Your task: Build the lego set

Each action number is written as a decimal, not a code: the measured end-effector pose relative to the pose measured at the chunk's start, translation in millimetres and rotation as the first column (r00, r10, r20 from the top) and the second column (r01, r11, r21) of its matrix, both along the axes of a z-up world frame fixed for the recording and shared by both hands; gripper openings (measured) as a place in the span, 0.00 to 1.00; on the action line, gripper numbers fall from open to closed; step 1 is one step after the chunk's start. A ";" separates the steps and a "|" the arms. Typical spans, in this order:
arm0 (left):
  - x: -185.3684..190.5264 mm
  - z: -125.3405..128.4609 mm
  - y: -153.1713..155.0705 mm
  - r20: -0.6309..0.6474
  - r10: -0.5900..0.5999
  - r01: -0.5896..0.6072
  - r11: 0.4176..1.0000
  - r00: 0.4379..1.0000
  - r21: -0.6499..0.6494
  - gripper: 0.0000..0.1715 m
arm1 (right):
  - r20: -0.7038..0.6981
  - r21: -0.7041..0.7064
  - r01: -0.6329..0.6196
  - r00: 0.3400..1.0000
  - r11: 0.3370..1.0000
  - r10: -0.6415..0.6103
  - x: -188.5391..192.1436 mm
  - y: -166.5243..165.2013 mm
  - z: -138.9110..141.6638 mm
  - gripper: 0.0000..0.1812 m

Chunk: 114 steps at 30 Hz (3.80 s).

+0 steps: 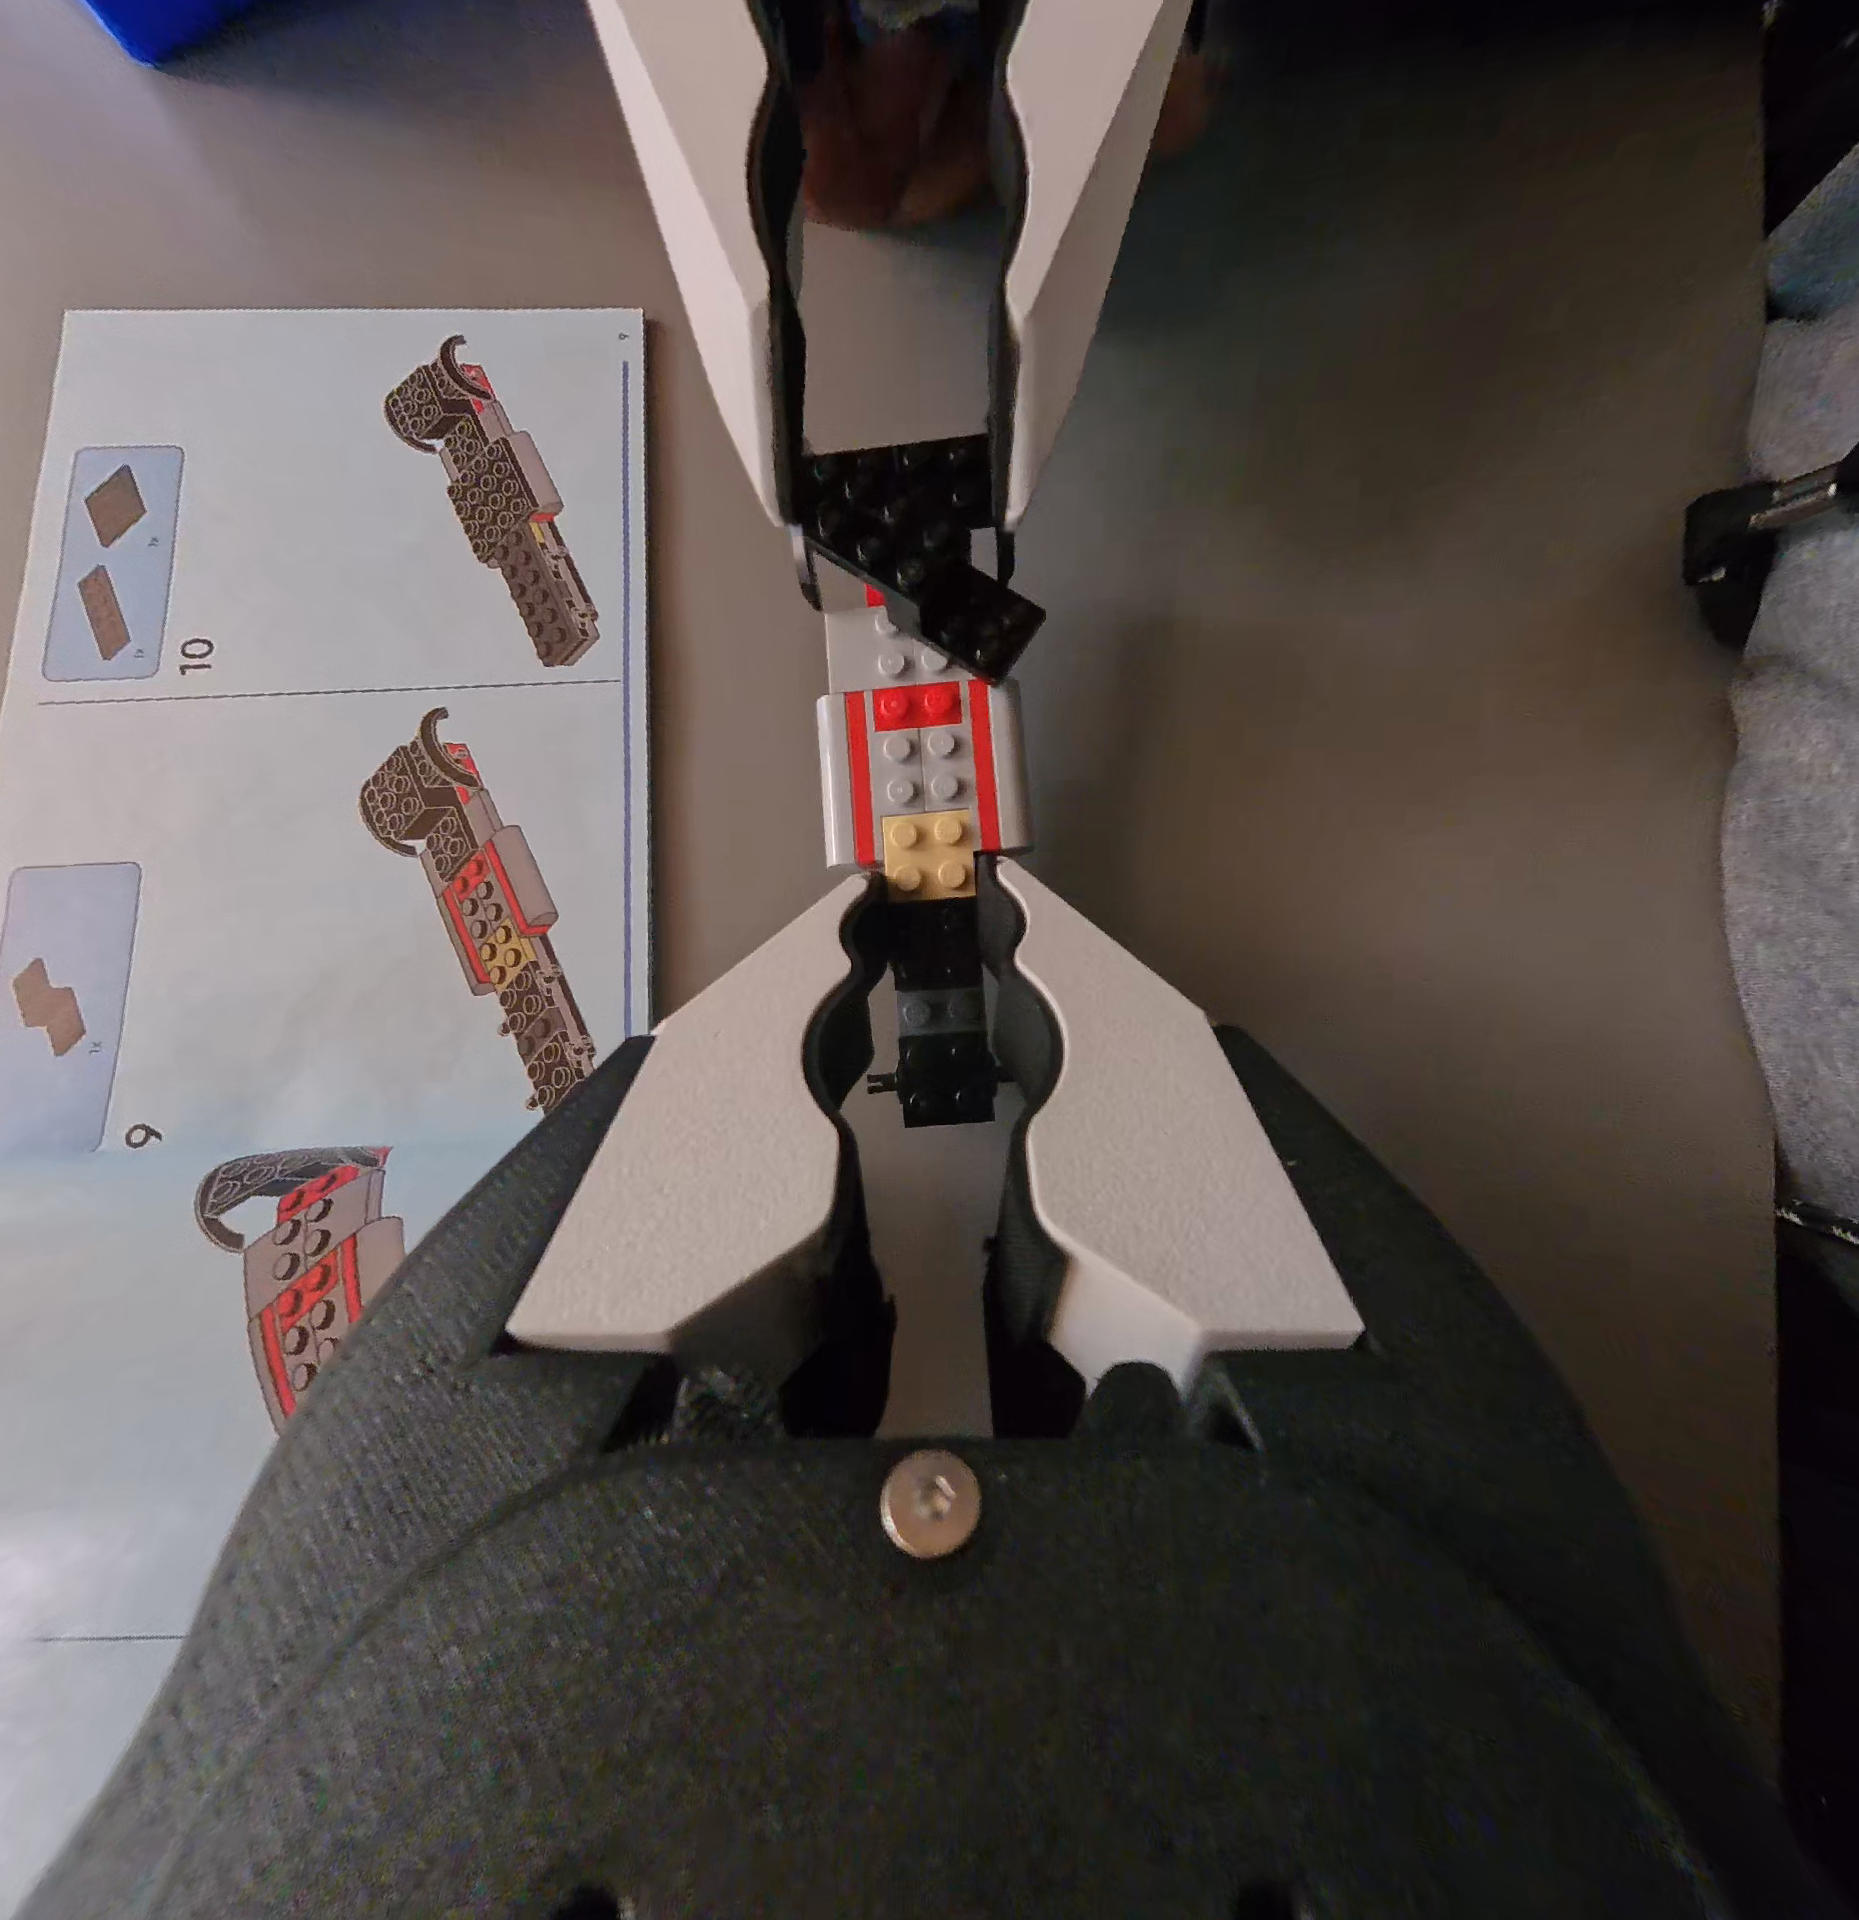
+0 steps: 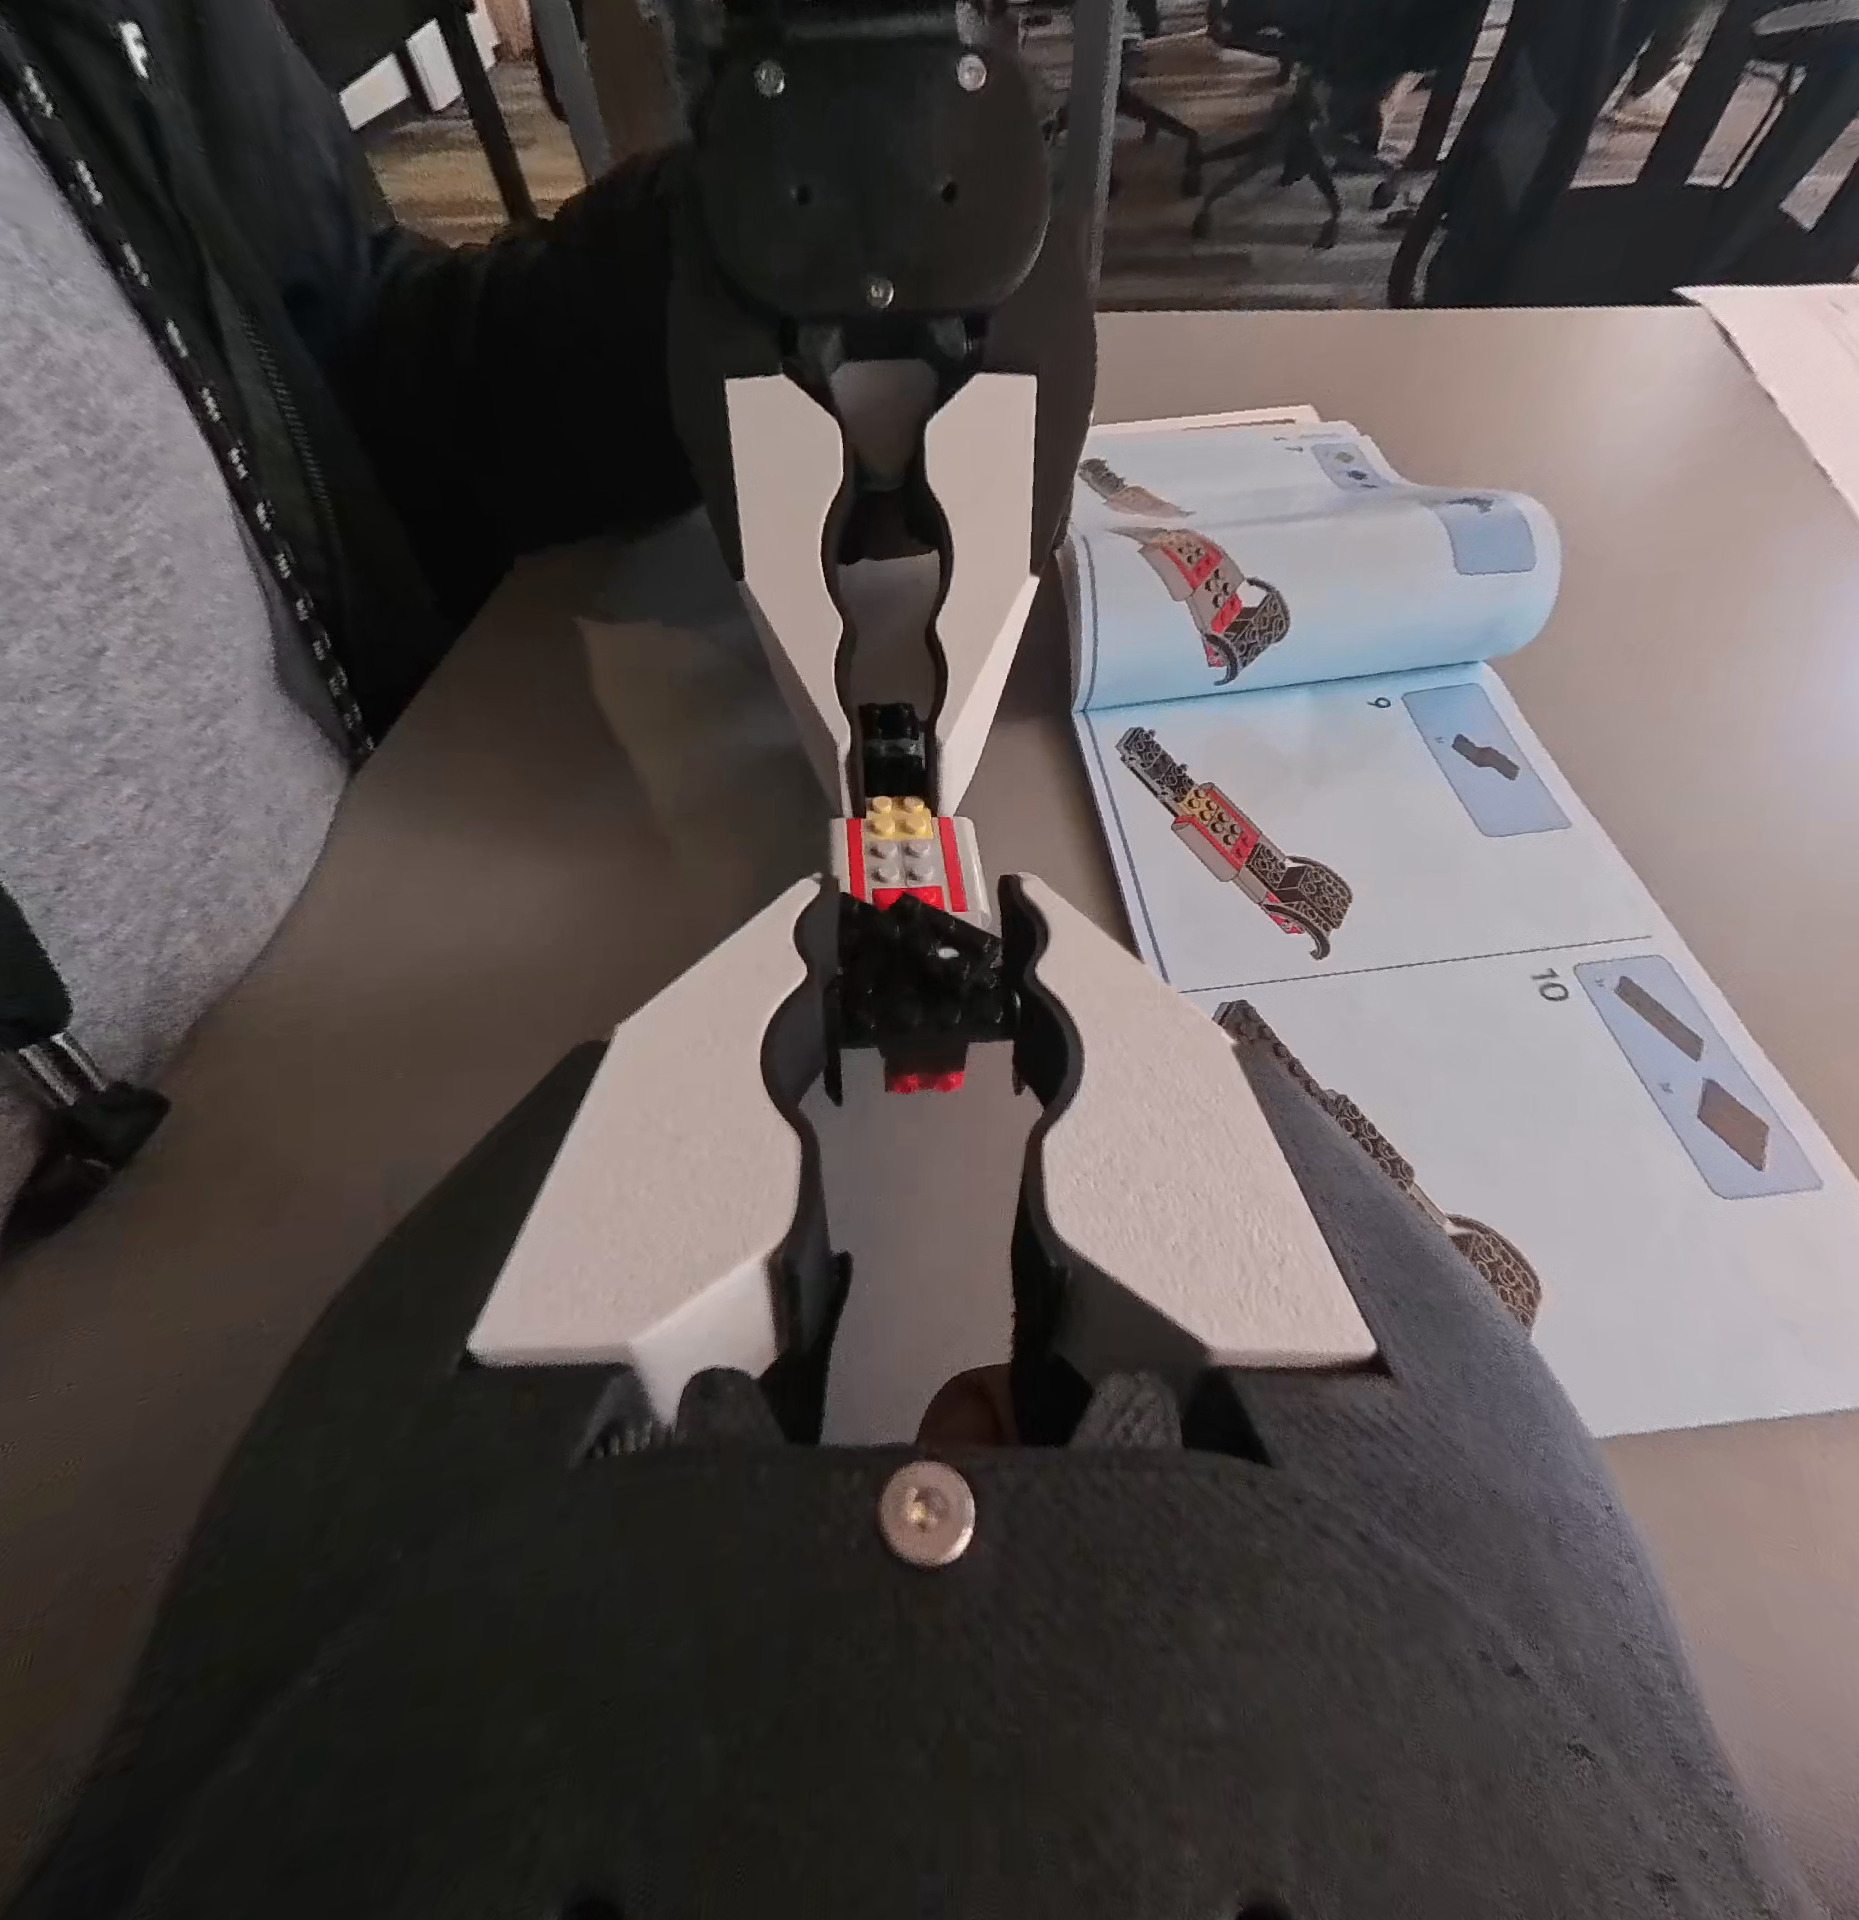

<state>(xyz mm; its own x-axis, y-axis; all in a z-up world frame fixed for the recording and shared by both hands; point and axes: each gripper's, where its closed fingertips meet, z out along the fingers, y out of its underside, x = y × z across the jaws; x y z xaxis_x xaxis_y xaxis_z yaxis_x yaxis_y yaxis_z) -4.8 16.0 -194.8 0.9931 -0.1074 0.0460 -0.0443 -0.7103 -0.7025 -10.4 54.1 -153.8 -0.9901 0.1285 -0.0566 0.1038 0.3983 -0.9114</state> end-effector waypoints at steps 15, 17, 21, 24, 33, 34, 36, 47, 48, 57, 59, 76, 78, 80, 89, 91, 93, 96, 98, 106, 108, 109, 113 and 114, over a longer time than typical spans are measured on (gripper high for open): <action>1.0 -3.2 -2.5 -0.027 -0.018 0.018 1.000 0.999 -0.025 0.09 | 0.095 0.057 -0.124 0.988 0.991 0.118 3.8 -6.7 -11.0 0.17; 0.9 -3.0 -2.7 -0.027 -0.019 0.019 1.000 0.999 -0.025 0.09 | 0.098 0.066 -0.123 0.988 0.990 0.117 3.9 -6.6 -12.5 0.16; 0.8 -2.3 -2.5 -0.028 -0.020 0.019 1.000 0.999 -0.022 0.09 | 0.101 0.083 -0.118 0.989 0.990 0.109 4.1 -6.1 -15.3 0.14; -0.2 -2.9 -3.0 -0.031 -0.017 0.016 1.000 0.999 -0.026 0.09 | 0.077 0.110 -0.101 0.993 0.989 0.093 3.8 -6.5 -18.3 0.13; -2.7 -3.2 -3.4 -0.035 -0.008 0.007 1.000 0.999 -0.029 0.09 | -0.024 0.172 0.016 1.000 0.985 -0.012 -2.0 -3.5 -25.1 0.11; -2.6 -2.9 -3.2 -0.033 -0.008 0.007 1.000 0.999 -0.026 0.09 | -0.027 0.167 0.022 0.999 0.986 -0.018 -1.6 -3.4 -24.3 0.11; -3.0 -2.4 -2.9 -0.032 -0.007 0.006 1.000 0.999 -0.023 0.09 | -0.025 0.159 0.036 0.999 0.987 -0.032 -1.8 -2.9 -23.2 0.11; -3.8 -1.4 -2.3 -0.030 -0.004 0.004 1.000 1.000 -0.017 0.09 | -0.012 0.135 0.077 0.997 0.988 -0.076 -6.4 -0.5 -20.3 0.13; -3.8 -1.3 -2.3 -0.029 -0.004 0.004 1.000 1.000 -0.016 0.09 | -0.013 0.134 0.079 0.997 0.988 -0.078 -6.6 -0.4 -20.2 0.13; -3.9 -1.4 -2.0 -0.029 -0.004 0.004 1.000 1.000 -0.015 0.09 | 0.007 0.084 0.069 0.998 0.994 -0.070 -5.1 0.9 -13.5 0.16; -3.7 -1.1 -1.9 -0.028 -0.006 0.005 1.000 1.000 -0.013 0.09 | 0.022 0.070 0.061 0.998 0.996 -0.063 -4.4 2.1 -11.6 0.16; -0.4 0.6 -0.4 -0.042 -0.026 0.025 1.000 0.999 -0.005 0.09 | 0.094 0.097 -0.042 0.995 0.994 0.033 4.3 2.2 -17.2 0.14; -0.8 0.7 -0.4 -0.042 -0.024 0.023 1.000 0.999 -0.004 0.09 | 0.092 0.112 -0.031 0.996 0.993 0.021 3.0 2.0 -19.1 0.13; -1.9 0.0 -1.0 -0.044 -0.019 0.019 1.000 0.999 -0.007 0.09 | 0.083 0.122 -0.023 0.996 0.992 0.012 2.6 1.8 -20.2 0.13; -4.3 -1.0 -1.6 -0.042 -0.009 0.008 1.000 0.999 -0.010 0.09 | 0.051 0.183 0.047 0.997 0.982 -0.057 -0.2 4.1 -26.7 0.13; -5.0 -1.0 -1.6 -0.041 -0.006 0.005 1.000 0.999 -0.009 0.09 | 0.049 0.190 0.055 0.997 0.980 -0.065 -0.2 5.0 -27.1 0.12; -5.3 -0.9 -1.4 -0.042 -0.005 0.005 1.000 0.999 -0.008 0.09 | 0.047 0.201 0.069 0.996 0.977 -0.080 -1.8 6.3 -28.0 0.12; -4.7 -0.4 -0.7 -0.040 -0.008 0.007 1.000 0.999 -0.003 0.09 | 0.055 0.198 0.079 0.994 0.977 -0.092 -2.6 6.1 -26.7 0.12; -5.1 -0.5 -0.6 -0.041 -0.007 0.007 1.000 0.999 -0.003 0.09 | 0.050 0.195 0.073 0.995 0.978 -0.085 -1.2 5.7 -26.0 0.12; -6.1 1.4 -0.7 -0.038 -0.005 0.005 1.000 0.999 0.011 0.09 | 0.006 0.150 0.084 0.996 0.985 -0.086 -4.2 9.7 -17.2 0.18; -5.7 4.2 -0.2 -0.028 -0.006 0.007 1.000 1.000 0.028 0.09 | -0.021 0.122 0.091 0.996 0.988 -0.089 -5.4 12.4 -12.1 0.19; -5.5 6.6 0.4 -0.017 -0.007 0.008 0.999 1.000 0.042 0.09 | -0.036 0.107 0.097 0.995 0.990 -0.094 -6.0 14.4 -9.3 0.19; -6.4 17.5 2.9 0.021 -0.004 0.002 0.996 1.000 0.089 0.09 | -0.108 0.016 0.110 0.988 0.994 -0.108 -3.1 24.2 9.1 0.21; -7.4 19.8 3.0 0.021 -0.002 0.000 0.996 1.000 0.091 0.09 | -0.134 -0.011 0.115 0.984 0.993 -0.116 -2.6 27.5 14.8 0.22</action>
<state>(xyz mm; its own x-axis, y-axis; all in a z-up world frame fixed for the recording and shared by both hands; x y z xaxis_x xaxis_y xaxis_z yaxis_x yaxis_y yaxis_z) -12.2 19.0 -175.0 0.9920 -0.1129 0.0568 -0.0295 -0.6435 -0.7648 -13.0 81.5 -138.9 -0.9673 0.2424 0.0752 0.0254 0.3874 -0.9216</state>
